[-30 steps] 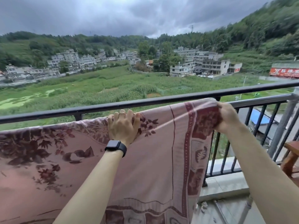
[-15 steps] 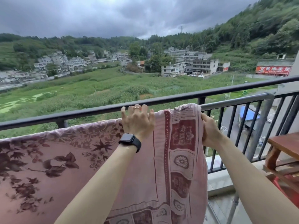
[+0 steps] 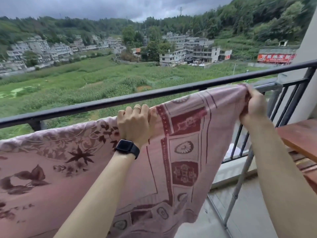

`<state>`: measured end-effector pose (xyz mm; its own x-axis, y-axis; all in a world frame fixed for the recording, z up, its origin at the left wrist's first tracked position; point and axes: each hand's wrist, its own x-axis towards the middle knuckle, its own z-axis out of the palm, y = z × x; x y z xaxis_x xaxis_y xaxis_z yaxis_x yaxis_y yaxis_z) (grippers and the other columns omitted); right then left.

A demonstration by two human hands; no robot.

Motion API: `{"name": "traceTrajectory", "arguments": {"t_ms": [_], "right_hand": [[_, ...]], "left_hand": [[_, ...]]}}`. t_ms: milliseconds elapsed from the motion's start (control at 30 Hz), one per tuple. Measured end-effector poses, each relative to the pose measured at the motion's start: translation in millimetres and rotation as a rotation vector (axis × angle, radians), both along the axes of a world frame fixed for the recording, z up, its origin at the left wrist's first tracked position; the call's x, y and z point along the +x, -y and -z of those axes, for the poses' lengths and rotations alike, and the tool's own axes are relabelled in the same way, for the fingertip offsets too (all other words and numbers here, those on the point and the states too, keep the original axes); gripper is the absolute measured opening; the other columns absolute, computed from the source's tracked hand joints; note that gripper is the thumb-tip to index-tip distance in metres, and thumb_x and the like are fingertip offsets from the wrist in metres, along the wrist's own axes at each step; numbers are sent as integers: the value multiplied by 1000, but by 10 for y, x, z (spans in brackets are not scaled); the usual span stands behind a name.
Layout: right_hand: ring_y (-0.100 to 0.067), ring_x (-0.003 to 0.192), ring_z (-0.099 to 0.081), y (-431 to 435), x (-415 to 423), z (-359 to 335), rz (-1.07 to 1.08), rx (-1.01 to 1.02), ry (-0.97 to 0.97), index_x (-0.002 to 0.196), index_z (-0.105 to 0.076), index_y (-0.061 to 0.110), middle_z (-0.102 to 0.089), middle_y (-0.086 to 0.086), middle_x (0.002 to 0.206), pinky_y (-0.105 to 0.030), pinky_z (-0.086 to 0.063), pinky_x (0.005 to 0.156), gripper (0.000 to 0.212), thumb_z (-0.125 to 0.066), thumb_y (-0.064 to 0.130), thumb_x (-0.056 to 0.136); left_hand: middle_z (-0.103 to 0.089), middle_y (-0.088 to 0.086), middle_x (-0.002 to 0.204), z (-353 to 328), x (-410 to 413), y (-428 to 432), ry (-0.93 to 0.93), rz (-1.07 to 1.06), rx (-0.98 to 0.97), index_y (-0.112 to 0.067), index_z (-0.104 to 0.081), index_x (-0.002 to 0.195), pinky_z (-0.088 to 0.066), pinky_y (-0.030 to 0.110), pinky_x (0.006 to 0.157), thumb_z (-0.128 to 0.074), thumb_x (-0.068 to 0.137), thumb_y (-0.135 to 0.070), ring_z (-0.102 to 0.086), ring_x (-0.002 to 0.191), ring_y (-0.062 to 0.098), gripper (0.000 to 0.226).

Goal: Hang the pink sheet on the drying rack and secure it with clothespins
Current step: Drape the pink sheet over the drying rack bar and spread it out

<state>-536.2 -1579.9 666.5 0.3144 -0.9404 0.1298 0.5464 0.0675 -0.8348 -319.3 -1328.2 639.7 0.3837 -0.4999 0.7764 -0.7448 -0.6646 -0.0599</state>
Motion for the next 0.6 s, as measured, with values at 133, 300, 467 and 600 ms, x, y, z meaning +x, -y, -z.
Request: {"name": "traceTrajectory", "arguments": {"t_ms": [133, 300, 467, 600], "right_hand": [[-18, 97, -71, 327, -87, 329, -27, -22, -44, 102, -76, 16, -75, -3, 104, -32, -54, 88, 20, -63, 28, 91], [-27, 95, -68, 317, -143, 459, -502, 33, 52, 113, -67, 10, -70, -10, 101, -37, -50, 88, 37, -50, 37, 94], [-37, 121, -61, 379, -290, 314, -889, 64, -3, 128, -66, 9, -63, -21, 131, -49, -46, 102, 87, -19, 73, 93], [-25, 79, -55, 570, -456, 163, -852, -41, -201, 105, -65, 10, -58, -8, 88, -36, -41, 77, 43, -53, 50, 97]], "left_hand": [[-71, 6, 83, 13, -89, 88, -97, -51, -57, -18, -66, 88, -33, 42, 84, -34, 97, -43, -57, 81, 26, 42], [-70, 3, 101, -125, -419, 524, -124, -23, -139, -22, -65, 102, -29, 49, 99, -37, 89, -36, -57, 100, 25, 34], [-71, 5, 93, -128, -897, 1192, -207, -25, -30, -20, -67, 92, -34, 44, 88, -31, 93, -44, -59, 88, 28, 44], [-69, 8, 88, -14, -879, 1241, -127, -56, -77, -16, -64, 89, -32, 40, 79, -39, 95, -40, -56, 82, 28, 35]]}}
